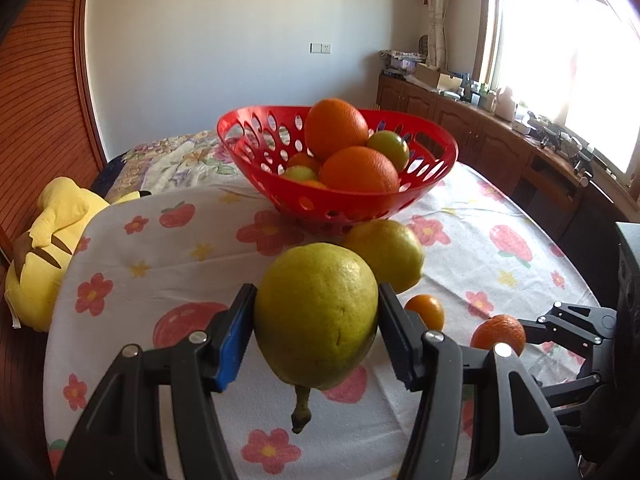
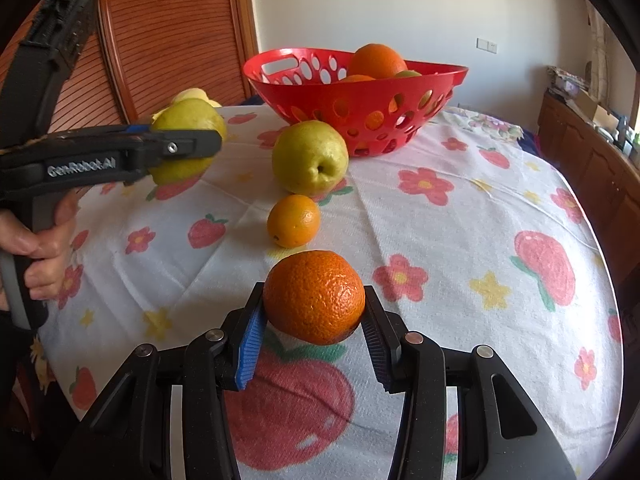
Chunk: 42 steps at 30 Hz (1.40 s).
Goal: Organize fruits
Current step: 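Lift the orange with the right tool while the left tool carries the pear over the basket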
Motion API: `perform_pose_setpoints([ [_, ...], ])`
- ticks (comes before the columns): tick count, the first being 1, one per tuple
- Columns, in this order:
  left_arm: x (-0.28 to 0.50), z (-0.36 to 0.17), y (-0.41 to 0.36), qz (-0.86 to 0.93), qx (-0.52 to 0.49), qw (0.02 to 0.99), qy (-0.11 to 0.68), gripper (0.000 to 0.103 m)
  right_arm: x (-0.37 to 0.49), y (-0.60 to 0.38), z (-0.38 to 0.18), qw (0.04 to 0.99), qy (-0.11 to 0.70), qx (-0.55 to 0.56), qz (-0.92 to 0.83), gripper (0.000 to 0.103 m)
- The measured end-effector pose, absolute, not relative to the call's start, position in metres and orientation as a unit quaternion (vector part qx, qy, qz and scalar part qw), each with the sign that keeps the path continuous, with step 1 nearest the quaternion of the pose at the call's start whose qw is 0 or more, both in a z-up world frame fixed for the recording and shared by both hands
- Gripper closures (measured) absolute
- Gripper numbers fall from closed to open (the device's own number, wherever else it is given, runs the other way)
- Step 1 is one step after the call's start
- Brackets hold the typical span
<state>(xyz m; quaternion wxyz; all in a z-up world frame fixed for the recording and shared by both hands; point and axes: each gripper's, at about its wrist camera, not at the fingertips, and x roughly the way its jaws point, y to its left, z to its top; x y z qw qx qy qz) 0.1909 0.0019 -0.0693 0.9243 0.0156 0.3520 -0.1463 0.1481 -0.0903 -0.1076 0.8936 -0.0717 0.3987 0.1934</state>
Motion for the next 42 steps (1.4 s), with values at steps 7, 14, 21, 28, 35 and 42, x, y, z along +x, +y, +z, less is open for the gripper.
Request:
perform_pose_setpoints([
  [7, 0.182, -0.038, 0.004, -0.156, 0.021, 0.934, 0.321, 0.045, 0.154, -0.098, -0.08, 0.903, 0.372, -0.063, 0.206, 0.057],
  [14, 0.205, -0.015, 0.004, -0.155, 0.031, 0.938, 0.308, 0.045, 0.179, -0.106, -0.032, 0.917, 0.331, -0.081, 0.208, 0.057],
  [21, 0.245, -0.006, 0.0, -0.149, 0.039, 0.939, 0.308, 0.045, 0.22, -0.105, -0.006, 0.923, 0.307, -0.091, 0.214, 0.057],
  [28, 0.295, -0.01, -0.007, -0.143, 0.049, 0.933, 0.325, 0.044, 0.263, -0.089, 0.0, 0.919, 0.302, -0.108, 0.227, 0.057],
  [35, 0.327, -0.02, -0.018, -0.143, 0.061, 0.927, 0.341, 0.044, 0.295, -0.08, -0.01, 0.911, 0.315, -0.107, 0.242, 0.057],
  [42, 0.348, -0.032, -0.023, -0.145, 0.063, 0.922, 0.355, 0.044, 0.309, -0.08, -0.025, 0.905, 0.332, -0.099, 0.249, 0.057],
])
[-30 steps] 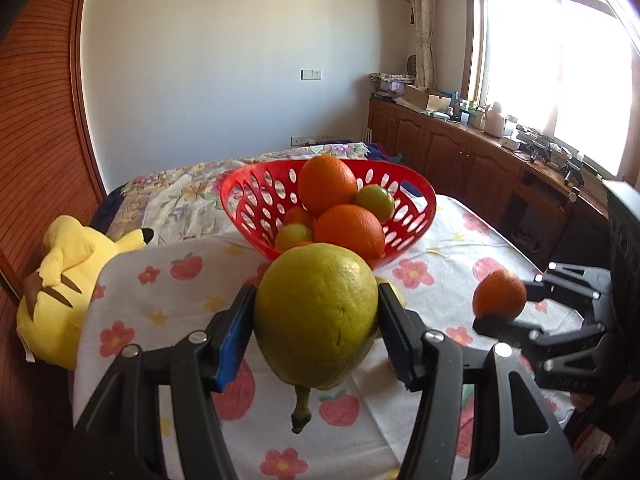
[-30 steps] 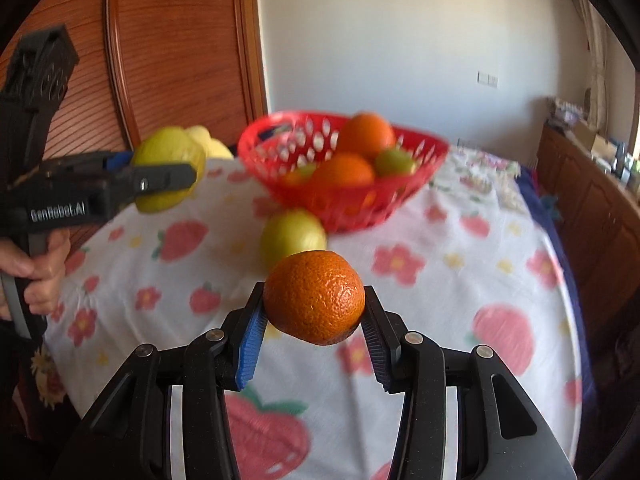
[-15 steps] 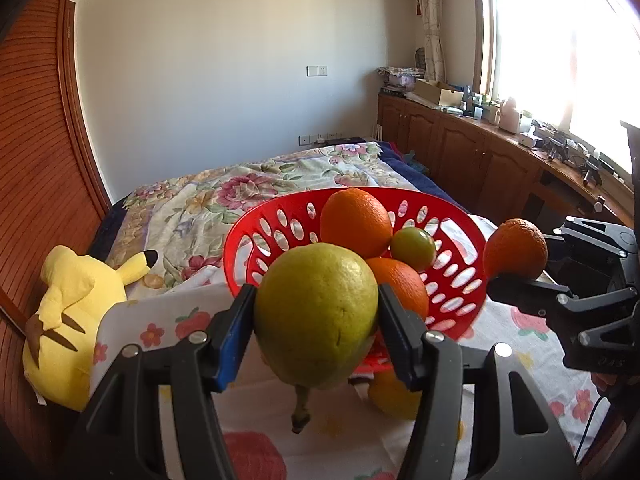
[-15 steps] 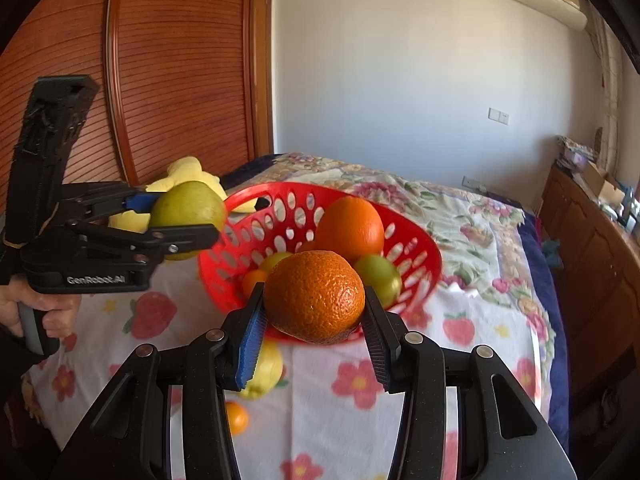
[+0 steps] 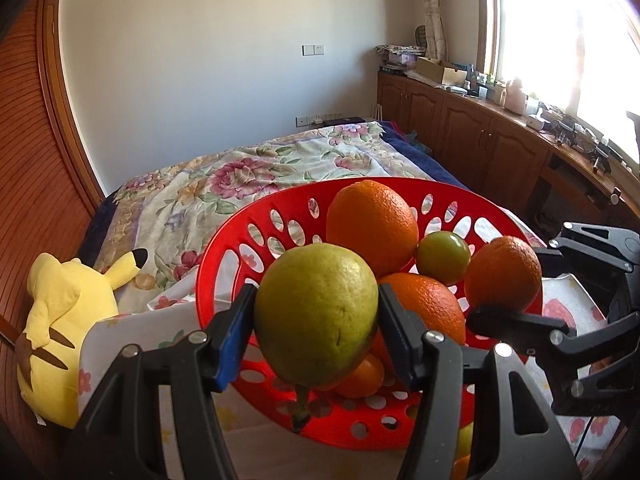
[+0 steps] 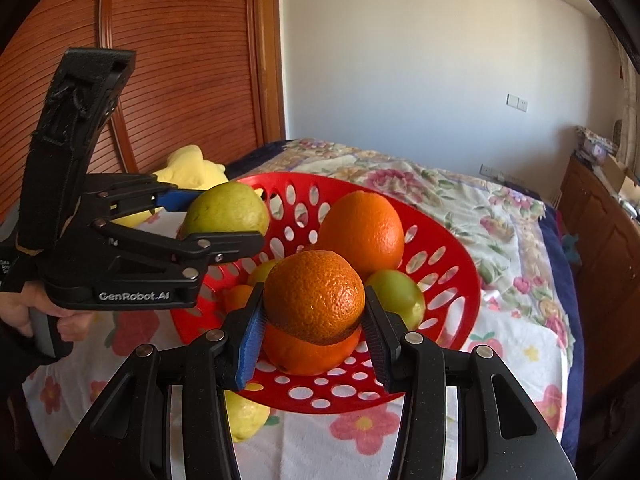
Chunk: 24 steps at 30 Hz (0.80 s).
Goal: Organize fruits
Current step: 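Lift the orange with the right tool while the left tool carries the pear over the basket, then release the pear into the basket with the left tool while the right tool releases the orange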
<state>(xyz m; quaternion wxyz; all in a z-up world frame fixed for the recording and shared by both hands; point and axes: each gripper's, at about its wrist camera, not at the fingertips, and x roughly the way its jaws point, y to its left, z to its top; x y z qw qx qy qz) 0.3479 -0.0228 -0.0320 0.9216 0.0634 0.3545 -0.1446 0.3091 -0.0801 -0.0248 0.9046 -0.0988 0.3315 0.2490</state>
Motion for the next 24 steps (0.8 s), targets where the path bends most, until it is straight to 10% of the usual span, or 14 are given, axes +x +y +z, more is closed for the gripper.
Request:
perform_pose_setpoints([
  [24, 0.335, -0.017, 0.013, -0.122, 0.028, 0.938, 0.324, 0.043, 0.312, -0.054, -0.038, 0.895, 0.341, -0.107, 0.267, 0.057],
])
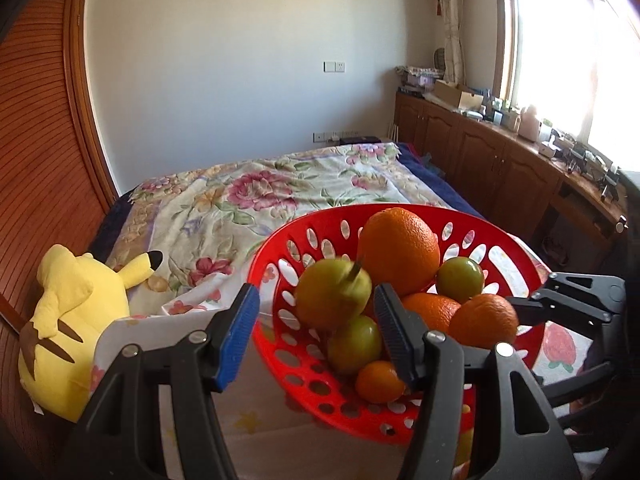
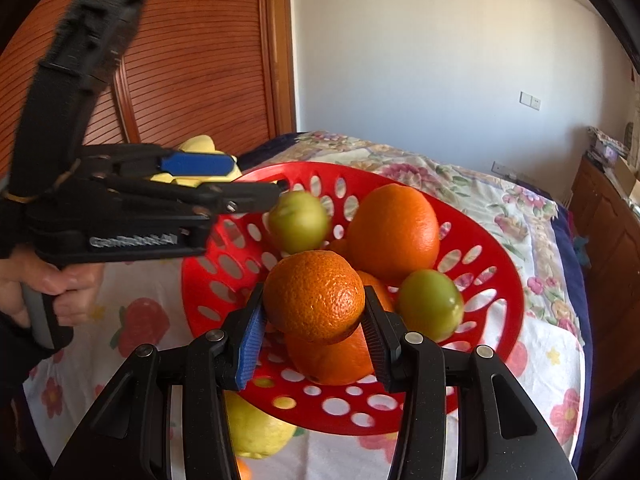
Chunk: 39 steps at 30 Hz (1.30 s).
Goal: Organize fruits
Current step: 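Release the pear into the basket with the left tool while the right tool releases the orange, then withdraw both tools and move the right tool toward a small tangerine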
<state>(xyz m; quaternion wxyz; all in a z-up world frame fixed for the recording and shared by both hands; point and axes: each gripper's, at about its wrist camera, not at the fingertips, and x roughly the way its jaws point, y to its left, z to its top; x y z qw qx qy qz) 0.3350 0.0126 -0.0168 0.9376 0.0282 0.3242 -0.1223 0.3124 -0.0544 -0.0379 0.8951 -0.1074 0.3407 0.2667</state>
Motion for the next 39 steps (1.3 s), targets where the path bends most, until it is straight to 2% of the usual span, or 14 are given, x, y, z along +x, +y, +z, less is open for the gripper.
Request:
perform_pose_setpoints([
  [19, 0.27, -0.052, 0.051, -0.123, 0.002, 0.936, 0.33, 0.043, 0.326, -0.026, -0.05, 0.892, 0.353, -0.11, 0.258, 0.056],
  [20, 0.269, -0.054, 0.052, -0.122, -0.001, 0.936, 0.331, 0.043, 0.326, -0.026, -0.051, 0.893, 0.353, -0.113, 0.255, 0.054],
  [21, 0.268, -0.056, 0.053, -0.123, -0.004, 0.935, 0.332, 0.043, 0.326, -0.025, -0.051, 0.895, 0.35, -0.114, 0.252, 0.047],
  [23, 0.266, -0.06, 0.053, -0.125, -0.005, 0.933, 0.336, 0.043, 0.324, -0.025, -0.049, 0.894, 0.35, -0.112, 0.258, 0.047],
  [39, 0.246, -0.068, 0.022, -0.152, 0.021, 0.928, 0.339, 0.042, 0.254, -0.074, -0.033, 0.906, 0.339, -0.088, 0.237, 0.046],
])
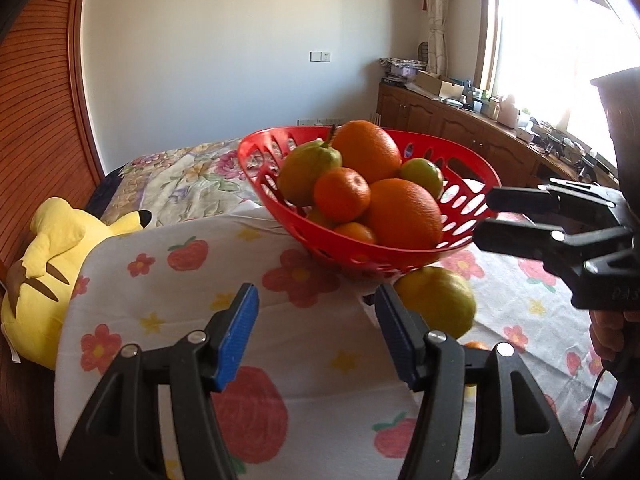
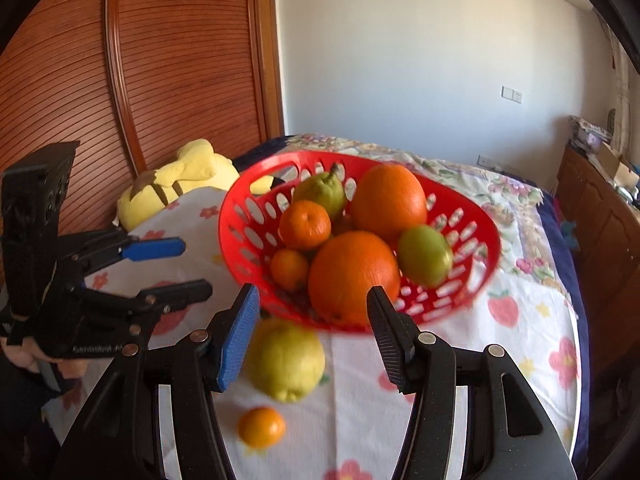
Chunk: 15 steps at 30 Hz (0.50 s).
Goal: Organize fruits
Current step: 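Withdraw both tools and move the right tool toward a small tangerine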
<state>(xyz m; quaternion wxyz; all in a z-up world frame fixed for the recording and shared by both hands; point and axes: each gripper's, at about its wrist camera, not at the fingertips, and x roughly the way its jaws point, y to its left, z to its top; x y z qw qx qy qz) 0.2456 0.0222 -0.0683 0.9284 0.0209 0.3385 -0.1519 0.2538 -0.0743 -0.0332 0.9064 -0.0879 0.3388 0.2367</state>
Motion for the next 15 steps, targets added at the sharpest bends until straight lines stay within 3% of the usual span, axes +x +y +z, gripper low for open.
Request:
perform_pose_setpoints([
  [4, 0.242, -0.068, 0.017, -0.153, 0.019, 0.931, 0.331, 0.035, 0.243, -0.079, -0.035, 0.906, 0.342, -0.088, 0.233, 0.046],
  [15, 0.231, -0.075, 0.008, -0.161, 0.019, 0.932, 0.323, 0.033, 0.218, -0.076, -0.052, 0.895, 0.364, -0.092, 0.241, 0.046],
])
